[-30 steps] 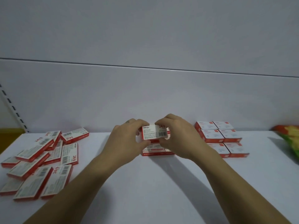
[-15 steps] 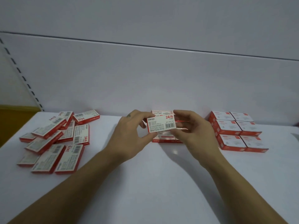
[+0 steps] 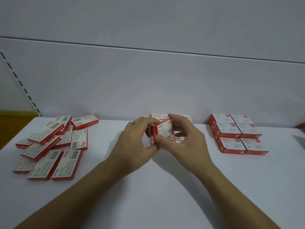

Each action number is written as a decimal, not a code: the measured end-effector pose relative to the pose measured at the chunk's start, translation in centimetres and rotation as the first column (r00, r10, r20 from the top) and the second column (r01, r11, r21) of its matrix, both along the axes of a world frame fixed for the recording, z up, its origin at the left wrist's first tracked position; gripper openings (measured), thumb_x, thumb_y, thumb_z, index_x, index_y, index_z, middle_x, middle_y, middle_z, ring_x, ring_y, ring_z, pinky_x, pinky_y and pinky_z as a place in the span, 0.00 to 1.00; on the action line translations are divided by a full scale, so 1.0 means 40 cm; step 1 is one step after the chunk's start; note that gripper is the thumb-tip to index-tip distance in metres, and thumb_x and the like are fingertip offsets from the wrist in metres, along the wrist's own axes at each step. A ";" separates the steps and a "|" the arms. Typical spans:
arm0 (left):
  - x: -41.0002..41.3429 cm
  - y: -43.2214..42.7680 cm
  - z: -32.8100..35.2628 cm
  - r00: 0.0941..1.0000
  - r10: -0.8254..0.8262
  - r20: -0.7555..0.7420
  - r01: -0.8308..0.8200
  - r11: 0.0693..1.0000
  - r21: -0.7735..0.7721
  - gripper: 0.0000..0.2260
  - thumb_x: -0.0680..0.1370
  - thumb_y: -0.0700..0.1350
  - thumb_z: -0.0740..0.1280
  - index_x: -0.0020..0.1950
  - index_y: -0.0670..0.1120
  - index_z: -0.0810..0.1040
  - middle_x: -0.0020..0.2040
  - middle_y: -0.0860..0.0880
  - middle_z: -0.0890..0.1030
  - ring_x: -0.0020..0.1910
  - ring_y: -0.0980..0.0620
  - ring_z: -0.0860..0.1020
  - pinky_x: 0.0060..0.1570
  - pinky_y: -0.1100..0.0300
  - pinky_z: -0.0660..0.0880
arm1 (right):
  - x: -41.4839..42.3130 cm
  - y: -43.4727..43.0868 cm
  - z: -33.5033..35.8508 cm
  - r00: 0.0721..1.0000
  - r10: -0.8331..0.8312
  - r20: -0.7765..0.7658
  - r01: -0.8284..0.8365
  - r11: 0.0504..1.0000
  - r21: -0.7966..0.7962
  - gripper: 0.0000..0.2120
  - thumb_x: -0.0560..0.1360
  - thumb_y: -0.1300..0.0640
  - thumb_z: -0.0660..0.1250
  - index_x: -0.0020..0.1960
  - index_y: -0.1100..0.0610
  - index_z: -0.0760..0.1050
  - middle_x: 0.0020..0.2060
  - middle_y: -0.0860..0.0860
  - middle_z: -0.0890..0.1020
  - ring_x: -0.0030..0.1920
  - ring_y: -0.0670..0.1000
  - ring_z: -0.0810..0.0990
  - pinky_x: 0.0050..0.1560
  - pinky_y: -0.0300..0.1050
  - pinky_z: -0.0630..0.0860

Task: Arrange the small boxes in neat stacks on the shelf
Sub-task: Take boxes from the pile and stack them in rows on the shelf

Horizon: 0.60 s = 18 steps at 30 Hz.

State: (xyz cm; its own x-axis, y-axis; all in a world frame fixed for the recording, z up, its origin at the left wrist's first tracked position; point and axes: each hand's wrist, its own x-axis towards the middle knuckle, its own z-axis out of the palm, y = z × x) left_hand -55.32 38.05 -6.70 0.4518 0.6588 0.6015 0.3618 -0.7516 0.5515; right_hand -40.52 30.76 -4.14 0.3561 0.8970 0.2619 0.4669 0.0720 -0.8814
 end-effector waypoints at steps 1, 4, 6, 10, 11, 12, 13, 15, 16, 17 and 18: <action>0.002 -0.002 -0.001 1.000 -0.002 -0.001 0.002 1.000 0.022 0.21 0.70 0.48 0.72 0.60 0.55 0.70 0.51 0.54 0.79 0.47 0.56 0.76 0.46 0.58 0.78 | -0.003 0.001 -0.001 1.000 -0.006 0.012 0.006 1.000 -0.011 0.29 0.65 0.49 0.77 0.64 0.46 0.73 0.51 0.37 0.80 0.51 0.35 0.78 0.46 0.25 0.73; 0.003 -0.002 0.001 0.999 -0.029 0.016 0.027 0.997 0.078 0.19 0.70 0.49 0.71 0.59 0.52 0.73 0.49 0.54 0.77 0.46 0.59 0.74 0.46 0.56 0.75 | 0.001 0.007 -0.010 0.998 0.041 -0.056 -0.044 0.998 -0.040 0.25 0.68 0.52 0.75 0.64 0.48 0.74 0.52 0.41 0.82 0.53 0.41 0.80 0.53 0.38 0.79; 0.002 0.001 0.003 0.999 -0.047 -0.007 0.048 0.997 0.058 0.19 0.70 0.51 0.71 0.59 0.51 0.74 0.53 0.53 0.75 0.50 0.58 0.74 0.50 0.57 0.74 | 0.008 0.012 -0.011 0.973 0.112 -0.203 -0.126 0.991 -0.053 0.23 0.69 0.55 0.74 0.63 0.51 0.76 0.52 0.46 0.83 0.54 0.46 0.81 0.53 0.45 0.80; -0.002 0.012 0.004 0.997 -0.080 -0.018 0.079 0.995 -0.068 0.21 0.69 0.57 0.71 0.58 0.51 0.76 0.57 0.54 0.74 0.57 0.58 0.72 0.57 0.63 0.70 | 0.012 0.010 0.000 0.734 0.317 -0.600 -0.362 0.931 0.048 0.18 0.72 0.58 0.62 0.59 0.62 0.78 0.53 0.63 0.81 0.52 0.57 0.82 0.49 0.51 0.79; -0.004 0.014 0.005 0.996 -0.085 -0.016 0.083 0.990 -0.113 0.21 0.68 0.59 0.72 0.58 0.52 0.76 0.56 0.56 0.75 0.56 0.58 0.73 0.56 0.66 0.69 | 0.013 0.009 0.001 0.659 0.338 -0.672 -0.392 0.917 0.078 0.20 0.72 0.58 0.60 0.61 0.64 0.76 0.55 0.65 0.80 0.52 0.60 0.81 0.51 0.55 0.78; -0.005 0.013 0.007 0.996 -0.089 -0.014 0.086 0.983 -0.163 0.22 0.68 0.59 0.73 0.57 0.53 0.75 0.55 0.57 0.76 0.56 0.58 0.73 0.55 0.69 0.68 | 0.016 0.010 0.001 0.592 0.346 -0.728 -0.409 0.907 0.098 0.21 0.72 0.59 0.58 0.63 0.65 0.75 0.56 0.67 0.79 0.54 0.63 0.80 0.54 0.60 0.77; -0.005 0.011 0.009 0.996 -0.093 -0.006 0.090 0.973 -0.210 0.22 0.68 0.58 0.75 0.57 0.54 0.75 0.55 0.59 0.77 0.55 0.59 0.74 0.53 0.71 0.68 | 0.019 0.012 0.000 0.544 0.346 -0.765 -0.418 0.902 0.111 0.23 0.72 0.59 0.58 0.64 0.65 0.73 0.58 0.68 0.78 0.56 0.66 0.79 0.57 0.63 0.75; -0.005 0.005 0.012 0.995 -0.095 0.037 0.101 0.956 -0.275 0.21 0.67 0.54 0.76 0.56 0.53 0.75 0.52 0.61 0.78 0.53 0.61 0.75 0.51 0.75 0.67 | 0.024 0.017 -0.004 0.538 0.322 -0.779 -0.405 0.909 0.096 0.23 0.73 0.57 0.58 0.65 0.66 0.72 0.58 0.68 0.78 0.58 0.69 0.77 0.58 0.64 0.74; -0.005 0.002 0.015 0.994 -0.089 0.063 0.104 0.950 -0.295 0.21 0.67 0.53 0.77 0.55 0.53 0.74 0.51 0.60 0.79 0.52 0.62 0.75 0.50 0.75 0.68 | 0.025 0.019 -0.004 0.577 0.301 -0.759 -0.385 0.920 0.071 0.22 0.74 0.56 0.58 0.64 0.65 0.73 0.57 0.67 0.80 0.57 0.69 0.78 0.56 0.63 0.76; -0.005 0.000 0.017 0.993 -0.083 0.087 0.106 0.946 -0.305 0.21 0.66 0.52 0.77 0.54 0.52 0.74 0.51 0.59 0.79 0.51 0.62 0.75 0.49 0.75 0.69 | 0.024 0.021 -0.004 0.635 0.275 -0.722 -0.357 0.933 0.042 0.20 0.75 0.55 0.59 0.63 0.64 0.75 0.55 0.65 0.81 0.56 0.67 0.79 0.53 0.60 0.78; -0.005 0.000 0.020 0.991 -0.080 0.106 0.109 0.945 -0.309 0.20 0.66 0.50 0.78 0.53 0.52 0.75 0.50 0.58 0.79 0.50 0.61 0.76 0.48 0.74 0.70 | 0.024 0.021 -0.003 0.701 0.246 -0.669 -0.317 0.948 0.016 0.17 0.77 0.55 0.60 0.61 0.63 0.77 0.54 0.63 0.82 0.55 0.65 0.81 0.52 0.58 0.79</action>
